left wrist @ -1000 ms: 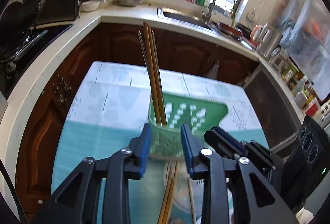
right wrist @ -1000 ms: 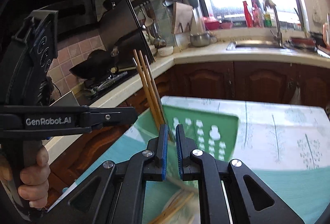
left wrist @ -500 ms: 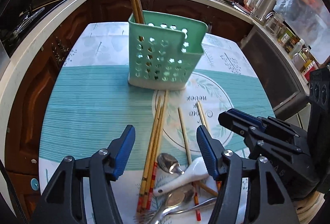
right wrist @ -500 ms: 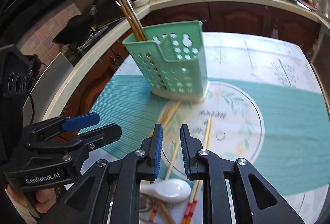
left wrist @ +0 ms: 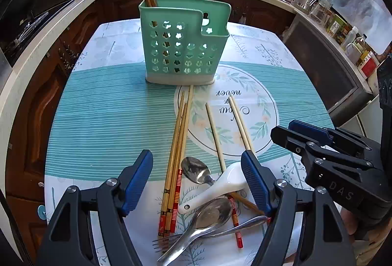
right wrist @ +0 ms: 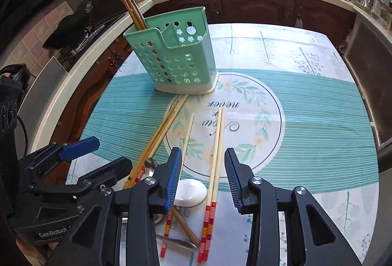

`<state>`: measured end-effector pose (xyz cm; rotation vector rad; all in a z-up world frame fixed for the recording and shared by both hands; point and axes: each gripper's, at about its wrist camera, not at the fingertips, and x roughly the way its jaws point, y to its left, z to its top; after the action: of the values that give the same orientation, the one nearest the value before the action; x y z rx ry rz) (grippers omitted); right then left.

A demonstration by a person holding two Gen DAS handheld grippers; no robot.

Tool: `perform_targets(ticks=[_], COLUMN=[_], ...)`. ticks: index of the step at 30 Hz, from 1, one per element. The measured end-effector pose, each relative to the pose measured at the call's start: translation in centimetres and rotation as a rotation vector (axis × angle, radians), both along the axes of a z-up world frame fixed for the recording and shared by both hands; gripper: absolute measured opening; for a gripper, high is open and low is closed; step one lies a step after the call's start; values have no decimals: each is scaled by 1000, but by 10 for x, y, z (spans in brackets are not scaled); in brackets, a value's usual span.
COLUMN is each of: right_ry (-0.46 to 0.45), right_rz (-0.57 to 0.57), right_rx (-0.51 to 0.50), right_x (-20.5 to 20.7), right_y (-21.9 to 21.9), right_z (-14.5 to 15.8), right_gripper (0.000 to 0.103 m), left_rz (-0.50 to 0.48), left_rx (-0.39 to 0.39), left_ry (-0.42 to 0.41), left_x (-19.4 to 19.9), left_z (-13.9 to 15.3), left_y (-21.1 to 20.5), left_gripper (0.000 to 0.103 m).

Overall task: Organize utensils
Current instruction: 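Bring both open grippers back over the remaining utensils, then lower the right gripper onto a red-tipped bamboo chopstick and close on it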

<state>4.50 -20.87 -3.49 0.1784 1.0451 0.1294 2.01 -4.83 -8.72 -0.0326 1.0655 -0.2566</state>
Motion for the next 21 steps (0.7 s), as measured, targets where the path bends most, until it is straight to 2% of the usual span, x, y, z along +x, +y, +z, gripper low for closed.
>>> perform_targets(ticks=[9, 17, 21], right_ry=[64, 131, 159], right_rz=[16, 16, 12], right_rx=[-13, 52, 64], right_x=[-1, 4, 9], right_y=[2, -7, -13], right_z=[-15, -30, -39], right_gripper=[37, 37, 28], left_rz=[29, 77, 79], left_rx=[37, -15, -22], left_ry=[58, 107, 117], left_x=[3, 9, 13], left_z=[-14, -25, -29], left_y=[3, 22, 28], left_gripper=[73, 73, 73])
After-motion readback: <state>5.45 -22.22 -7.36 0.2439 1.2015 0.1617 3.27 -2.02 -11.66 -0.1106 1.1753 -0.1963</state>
